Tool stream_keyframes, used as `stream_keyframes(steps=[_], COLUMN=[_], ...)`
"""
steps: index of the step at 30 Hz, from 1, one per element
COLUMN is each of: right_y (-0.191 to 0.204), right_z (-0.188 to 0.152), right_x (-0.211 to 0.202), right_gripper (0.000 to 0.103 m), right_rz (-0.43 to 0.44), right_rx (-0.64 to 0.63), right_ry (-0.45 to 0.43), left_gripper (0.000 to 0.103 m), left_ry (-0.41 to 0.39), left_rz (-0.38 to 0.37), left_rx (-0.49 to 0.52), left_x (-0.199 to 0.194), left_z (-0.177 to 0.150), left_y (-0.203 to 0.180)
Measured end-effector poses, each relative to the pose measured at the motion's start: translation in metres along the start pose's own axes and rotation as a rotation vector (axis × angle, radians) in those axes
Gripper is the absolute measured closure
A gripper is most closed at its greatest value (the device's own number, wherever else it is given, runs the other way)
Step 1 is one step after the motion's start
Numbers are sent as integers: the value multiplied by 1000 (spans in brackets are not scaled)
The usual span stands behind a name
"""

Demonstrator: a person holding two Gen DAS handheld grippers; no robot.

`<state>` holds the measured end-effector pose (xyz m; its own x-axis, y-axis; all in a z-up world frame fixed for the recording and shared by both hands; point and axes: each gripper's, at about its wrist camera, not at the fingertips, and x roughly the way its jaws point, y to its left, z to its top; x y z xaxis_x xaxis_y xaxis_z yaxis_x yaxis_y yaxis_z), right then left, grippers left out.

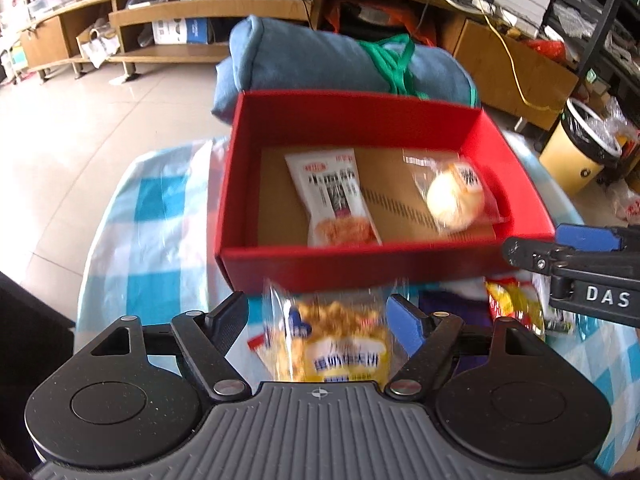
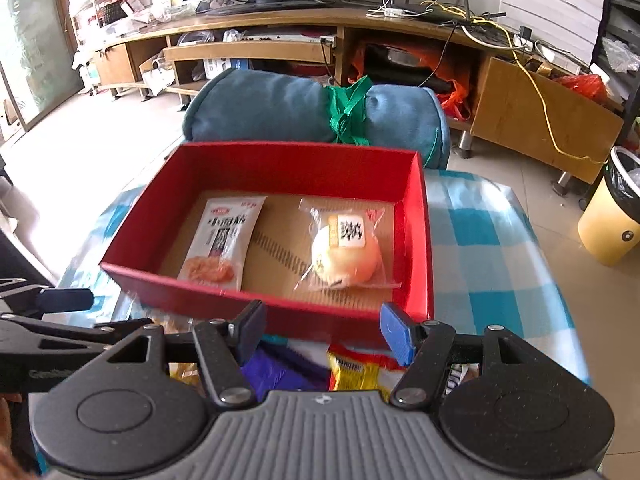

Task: Organize snacks
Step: 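Grasp the yellow waffle pack with the left gripper while the right gripper moves toward the snacks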

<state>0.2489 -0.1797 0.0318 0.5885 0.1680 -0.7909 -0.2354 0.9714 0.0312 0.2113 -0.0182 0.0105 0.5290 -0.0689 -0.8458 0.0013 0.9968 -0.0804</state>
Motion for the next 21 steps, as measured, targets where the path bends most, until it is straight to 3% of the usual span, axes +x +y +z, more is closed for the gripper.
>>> stream_keyframes(steps=[3,15,21], right_y=[-2,-19,-28], right_z=[-9,-27,-31], right_x=[0,-2,-1], right_gripper=[41,40,40], right_rz=[-5,-14,-19], right_rx=[4,46,65], right_ry=[23,62,73], left_gripper=[21,17,7], left_ry=[25,90,102], left_rz=[-1,32,57], left_rx=[6,27,27], left_x=[5,32,41], left_z=[-7,-14,-16], left_y=[-3,-20,-28])
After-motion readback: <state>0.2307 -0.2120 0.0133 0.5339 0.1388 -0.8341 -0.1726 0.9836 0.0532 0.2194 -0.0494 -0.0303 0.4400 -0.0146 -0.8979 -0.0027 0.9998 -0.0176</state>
